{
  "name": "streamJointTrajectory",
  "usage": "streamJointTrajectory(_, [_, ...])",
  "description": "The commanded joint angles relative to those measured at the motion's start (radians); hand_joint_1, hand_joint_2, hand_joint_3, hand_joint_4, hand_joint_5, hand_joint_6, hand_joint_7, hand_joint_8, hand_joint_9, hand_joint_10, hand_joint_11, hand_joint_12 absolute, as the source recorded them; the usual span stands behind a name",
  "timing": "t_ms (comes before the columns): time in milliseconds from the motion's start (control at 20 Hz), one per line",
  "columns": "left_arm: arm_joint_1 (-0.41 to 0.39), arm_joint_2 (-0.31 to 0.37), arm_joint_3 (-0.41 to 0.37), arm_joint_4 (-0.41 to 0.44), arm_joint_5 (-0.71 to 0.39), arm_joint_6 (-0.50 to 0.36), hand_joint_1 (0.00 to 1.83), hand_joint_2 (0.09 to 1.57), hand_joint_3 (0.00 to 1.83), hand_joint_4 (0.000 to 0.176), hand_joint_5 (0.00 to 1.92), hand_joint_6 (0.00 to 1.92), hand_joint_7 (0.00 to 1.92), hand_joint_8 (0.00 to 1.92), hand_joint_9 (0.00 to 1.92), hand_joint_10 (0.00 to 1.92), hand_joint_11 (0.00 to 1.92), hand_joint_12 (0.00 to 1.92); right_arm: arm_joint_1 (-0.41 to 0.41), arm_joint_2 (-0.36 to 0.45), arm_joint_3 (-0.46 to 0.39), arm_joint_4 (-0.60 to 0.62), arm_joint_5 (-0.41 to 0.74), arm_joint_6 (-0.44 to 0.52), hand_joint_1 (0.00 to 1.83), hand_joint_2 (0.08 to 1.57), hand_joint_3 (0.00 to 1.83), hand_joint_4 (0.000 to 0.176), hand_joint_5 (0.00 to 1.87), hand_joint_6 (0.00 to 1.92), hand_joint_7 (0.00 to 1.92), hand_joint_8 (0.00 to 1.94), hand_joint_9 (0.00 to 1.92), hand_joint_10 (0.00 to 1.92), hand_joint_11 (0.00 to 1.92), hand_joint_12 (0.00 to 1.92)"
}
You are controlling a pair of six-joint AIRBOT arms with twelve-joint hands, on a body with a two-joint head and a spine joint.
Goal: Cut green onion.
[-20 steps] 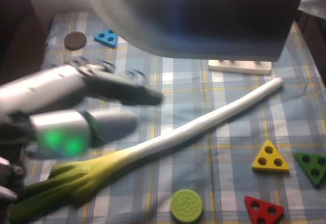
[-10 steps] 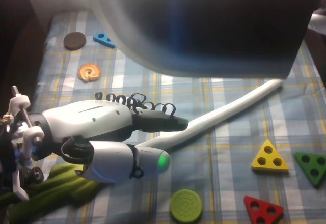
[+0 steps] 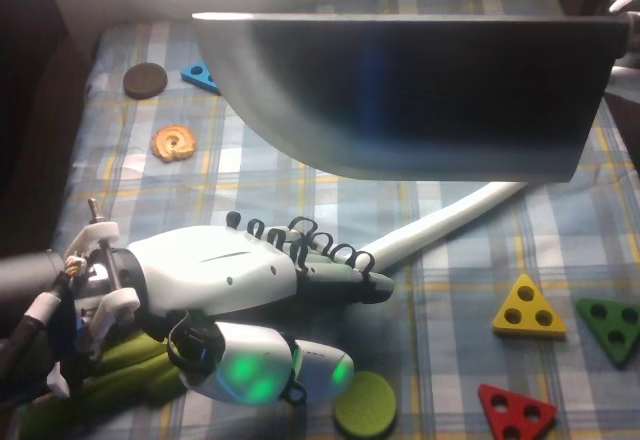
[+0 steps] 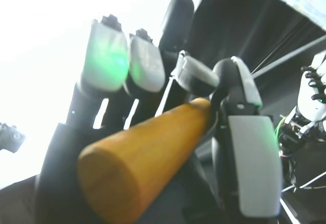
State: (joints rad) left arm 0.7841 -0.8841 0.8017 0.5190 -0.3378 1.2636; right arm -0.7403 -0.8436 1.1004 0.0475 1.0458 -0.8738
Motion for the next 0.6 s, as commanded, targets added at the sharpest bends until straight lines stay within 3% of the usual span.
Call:
streamJointTrajectory(0, [-0.013, -0.01, 0.002, -0.007, -0.065, 0.0, 0.0, 1.44, 0.0, 0.0, 0.15, 0.0, 0.21, 0.0, 0.18, 0.0, 0.0, 0.37, 0.003, 0.003, 0.004, 0.027, 0.135, 0.015, 0.62, 1.39, 0.0, 0.0, 1.15, 1.92, 1.39, 1.94, 1.47, 1.92, 1.51, 1.92])
streamJointTrajectory(200, [-0.014, -0.017, 0.008, -0.006, -0.049, 0.0, 0.0, 1.44, 0.0, 0.0, 0.19, 0.0, 0.24, 0.0, 0.22, 0.0, 0.0, 0.53, -0.016, -0.007, 0.012, 0.027, 0.117, 0.026, 0.81, 1.37, 0.0, 0.0, 1.12, 1.92, 1.36, 1.94, 1.5, 1.92, 1.52, 1.92])
streamJointTrajectory(350, [-0.013, -0.019, 0.008, -0.006, -0.043, 0.0, 0.0, 1.44, 0.0, 0.0, 0.15, 0.0, 0.22, 0.0, 0.21, 0.0, 0.0, 0.49, -0.027, -0.01, 0.014, 0.025, 0.091, 0.026, 0.74, 1.35, 0.0, 0.0, 1.22, 1.92, 1.44, 1.94, 1.59, 1.92, 1.61, 1.92])
streamJointTrajectory(550, [-0.013, -0.019, 0.008, -0.008, -0.043, -0.001, 0.0, 1.45, 0.0, 0.0, 0.13, 0.0, 0.19, 0.0, 0.2, 0.0, 0.0, 0.5, -0.05, -0.026, 0.017, 0.001, 0.056, 0.028, 0.78, 1.37, 0.0, 0.0, 1.3, 1.92, 1.53, 1.94, 1.65, 1.92, 1.66, 1.92])
